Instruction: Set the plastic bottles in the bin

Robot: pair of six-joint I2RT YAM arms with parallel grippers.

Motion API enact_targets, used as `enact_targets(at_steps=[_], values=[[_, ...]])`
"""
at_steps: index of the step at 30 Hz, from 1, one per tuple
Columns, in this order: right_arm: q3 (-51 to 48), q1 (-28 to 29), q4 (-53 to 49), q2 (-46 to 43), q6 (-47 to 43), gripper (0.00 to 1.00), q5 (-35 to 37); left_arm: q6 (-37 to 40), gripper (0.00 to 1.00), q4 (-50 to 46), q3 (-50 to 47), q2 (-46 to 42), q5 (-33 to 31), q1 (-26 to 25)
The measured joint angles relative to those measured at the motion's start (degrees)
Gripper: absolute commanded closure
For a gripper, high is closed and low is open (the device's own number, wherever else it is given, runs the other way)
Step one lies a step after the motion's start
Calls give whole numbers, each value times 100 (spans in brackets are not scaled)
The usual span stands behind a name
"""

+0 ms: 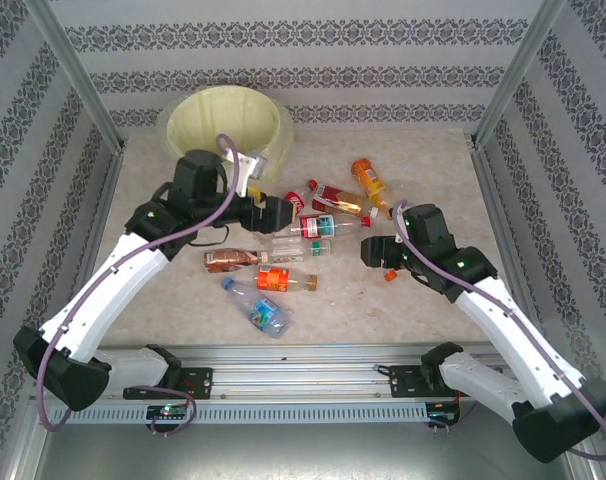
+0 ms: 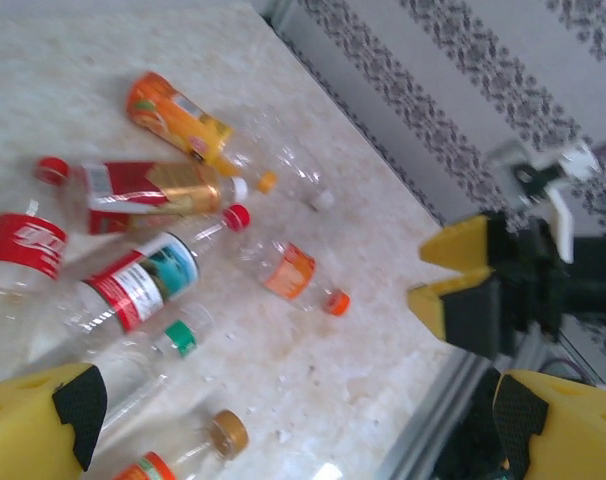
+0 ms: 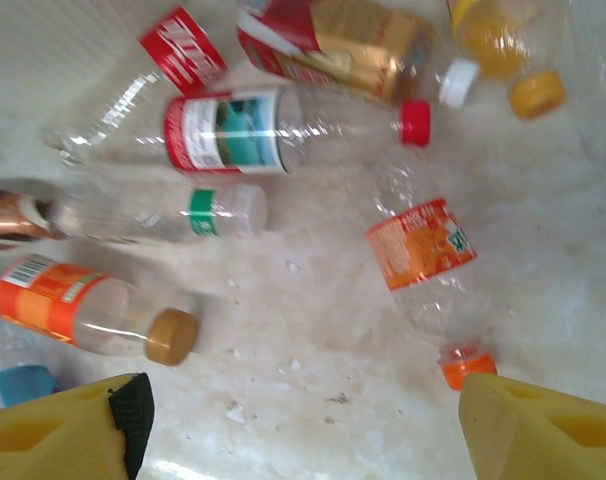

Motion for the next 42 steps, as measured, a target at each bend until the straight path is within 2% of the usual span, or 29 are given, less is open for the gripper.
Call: enact_targets(at_steps=[7,13,20,31,42], values=[[-155,-387,-9,767,42,27,-48,-562,0,1008,-905,2,374,-192],[-313,-566,37,1399,46,27,-68,-789,0,1486,-1029,26,483,-195],[-455,-566,337,2044,118,23,-70,-793,0,1565,-1016,240,503,-260],[-599,-566,680,2730,127,24,46,-791,0,1602,-994,501,588,-332],[-599,-564,782,2883,162,37,96,-798,0,1635,-994,531,592,-398]])
